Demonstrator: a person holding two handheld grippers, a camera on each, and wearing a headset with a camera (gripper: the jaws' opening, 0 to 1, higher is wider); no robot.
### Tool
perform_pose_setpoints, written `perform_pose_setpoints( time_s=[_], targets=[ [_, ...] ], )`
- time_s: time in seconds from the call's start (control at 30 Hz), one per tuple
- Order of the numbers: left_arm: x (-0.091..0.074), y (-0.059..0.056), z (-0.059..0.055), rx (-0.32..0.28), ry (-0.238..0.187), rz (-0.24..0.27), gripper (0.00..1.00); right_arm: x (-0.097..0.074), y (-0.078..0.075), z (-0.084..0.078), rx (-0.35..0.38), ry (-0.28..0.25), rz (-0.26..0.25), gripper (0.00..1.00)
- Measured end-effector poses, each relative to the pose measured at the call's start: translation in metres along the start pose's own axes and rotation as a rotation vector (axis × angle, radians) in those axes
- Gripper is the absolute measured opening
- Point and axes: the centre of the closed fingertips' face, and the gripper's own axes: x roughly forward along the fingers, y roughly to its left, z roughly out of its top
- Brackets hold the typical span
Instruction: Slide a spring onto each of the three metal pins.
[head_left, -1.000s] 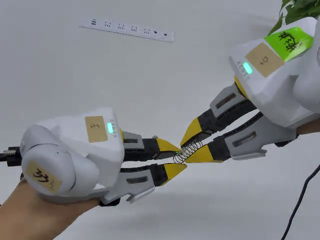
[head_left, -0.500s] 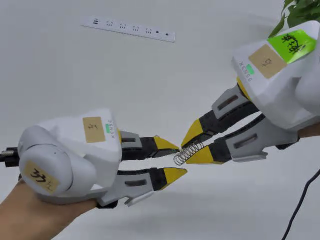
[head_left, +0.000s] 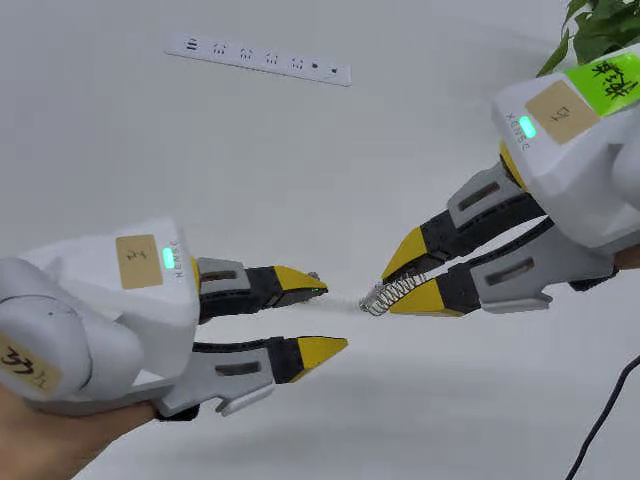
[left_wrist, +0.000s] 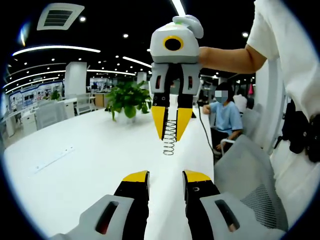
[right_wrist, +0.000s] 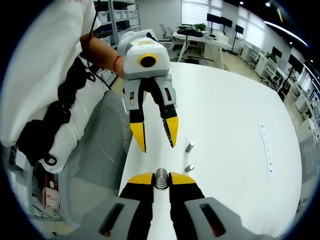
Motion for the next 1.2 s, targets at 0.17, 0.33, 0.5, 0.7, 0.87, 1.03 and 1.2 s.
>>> perform_pose_setpoints(
  time_s=[0.17,0.33,0.5,0.7,0.87,1.03,1.2],
  targets=[
    [-0.013,0.010,-0.006,-0.011,0.011,0.030,0.30,0.000,-0.011,-0.013,0.033,0.029,-0.036,0.12],
    [-0.024,0.020,-0.012,-0.012,0.023,0.060,0.34,0.001,-0.025,-0.030,0.064,0.068,-0.073,0.12],
    [-0.034,0.029,-0.018,-0.015,0.035,0.087,0.39,0.003,-0.034,-0.044,0.081,0.108,-0.096,0.12],
    [-0.046,0.041,-0.025,-0.017,0.048,0.123,0.48,0.009,-0.046,-0.057,0.106,0.126,-0.117,0.12],
    [-0.053,0.047,-0.030,-0.010,0.055,0.144,0.57,0.015,-0.049,-0.063,0.114,0.144,-0.117,0.12],
    [-0.057,0.052,-0.034,0.001,0.064,0.160,0.69,0.023,-0.054,-0.072,0.125,0.157,-0.112,0.12],
    [-0.059,0.054,-0.038,-0.014,0.062,0.167,0.76,0.035,-0.058,-0.081,0.137,0.170,-0.103,0.12]
  ],
)
